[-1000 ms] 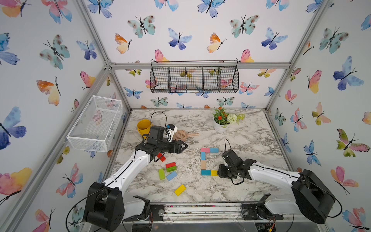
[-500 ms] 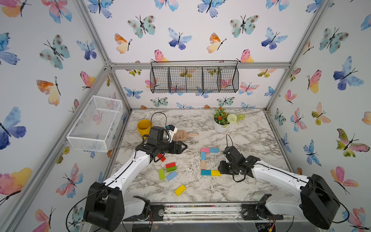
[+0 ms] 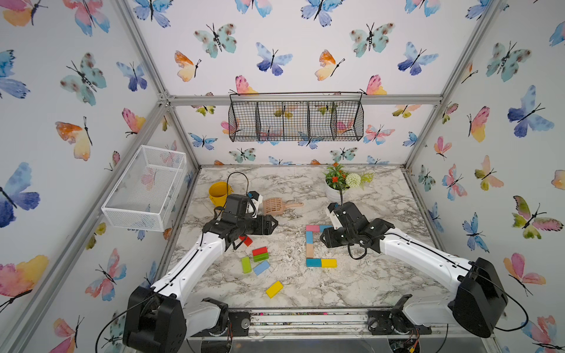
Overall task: Assemble the letter c with building blocks
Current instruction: Pick up the building block from the center of the board.
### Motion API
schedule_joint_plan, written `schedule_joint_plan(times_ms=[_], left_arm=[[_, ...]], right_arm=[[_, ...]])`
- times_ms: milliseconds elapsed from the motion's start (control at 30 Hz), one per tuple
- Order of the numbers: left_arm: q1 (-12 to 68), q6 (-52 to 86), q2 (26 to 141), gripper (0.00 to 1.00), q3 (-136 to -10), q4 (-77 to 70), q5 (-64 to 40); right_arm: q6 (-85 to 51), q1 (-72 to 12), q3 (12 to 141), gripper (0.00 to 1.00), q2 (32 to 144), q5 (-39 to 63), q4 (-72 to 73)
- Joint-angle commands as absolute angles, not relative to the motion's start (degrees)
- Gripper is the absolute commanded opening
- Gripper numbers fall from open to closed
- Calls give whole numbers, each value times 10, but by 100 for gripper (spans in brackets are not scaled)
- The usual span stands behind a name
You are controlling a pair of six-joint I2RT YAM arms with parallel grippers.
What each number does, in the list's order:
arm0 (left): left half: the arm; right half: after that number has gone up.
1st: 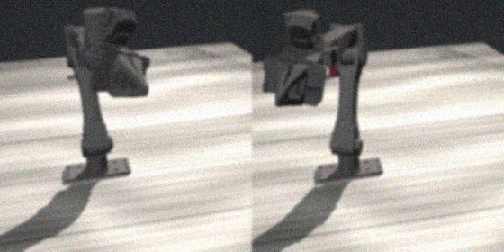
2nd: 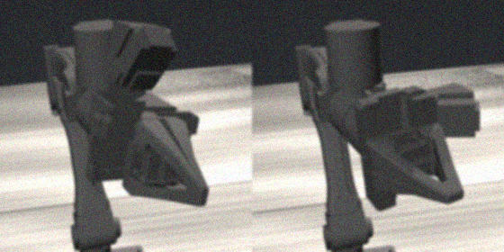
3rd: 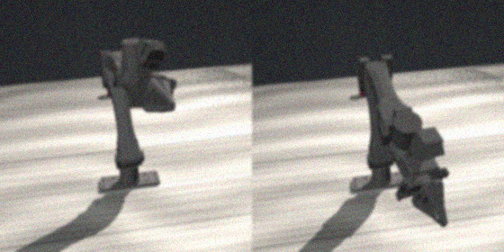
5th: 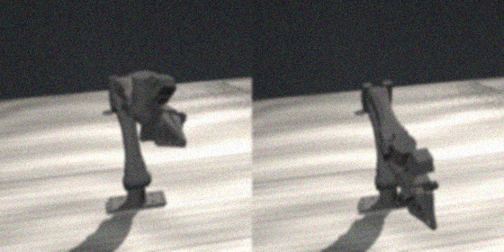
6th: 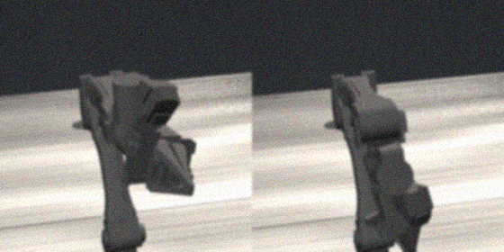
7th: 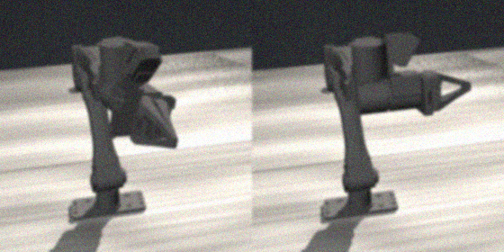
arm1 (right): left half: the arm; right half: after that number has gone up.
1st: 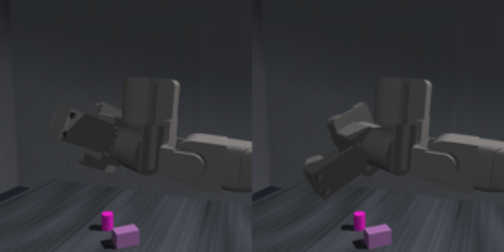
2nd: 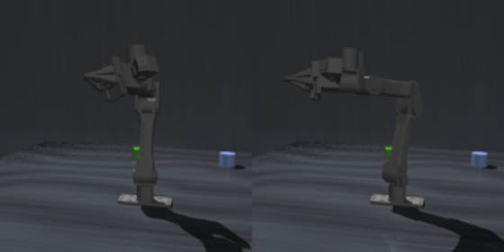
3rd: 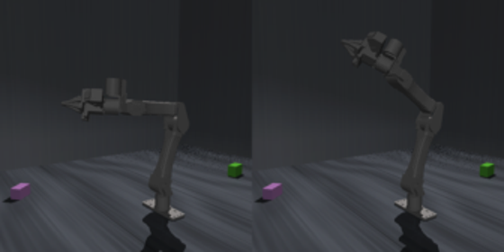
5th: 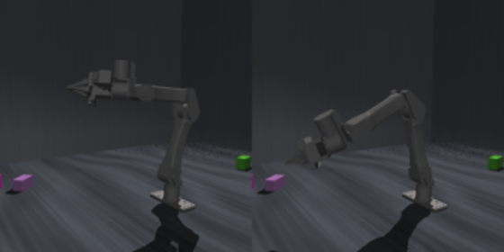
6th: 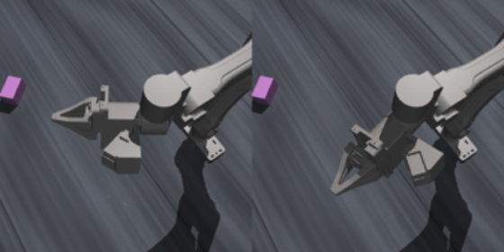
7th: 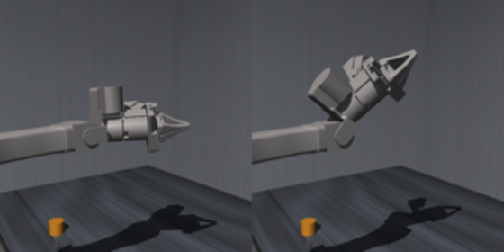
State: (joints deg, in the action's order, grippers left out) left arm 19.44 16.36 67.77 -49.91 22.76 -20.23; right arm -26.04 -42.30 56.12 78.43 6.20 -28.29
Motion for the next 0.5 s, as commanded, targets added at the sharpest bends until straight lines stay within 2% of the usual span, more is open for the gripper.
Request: schedule_joint_plan(times_ms=[0,233,467], left_arm=[[190,221,642,79,-494,273,-145],[197,306,587,74,-476,343,-64],[259,347,601,78,-472,398,-11]], right_arm=[[-203,-420,576,47,798,76,-300],[-177,-420,577,52,816,93,-292],[-174,-420,565,61,820,106,-265]])
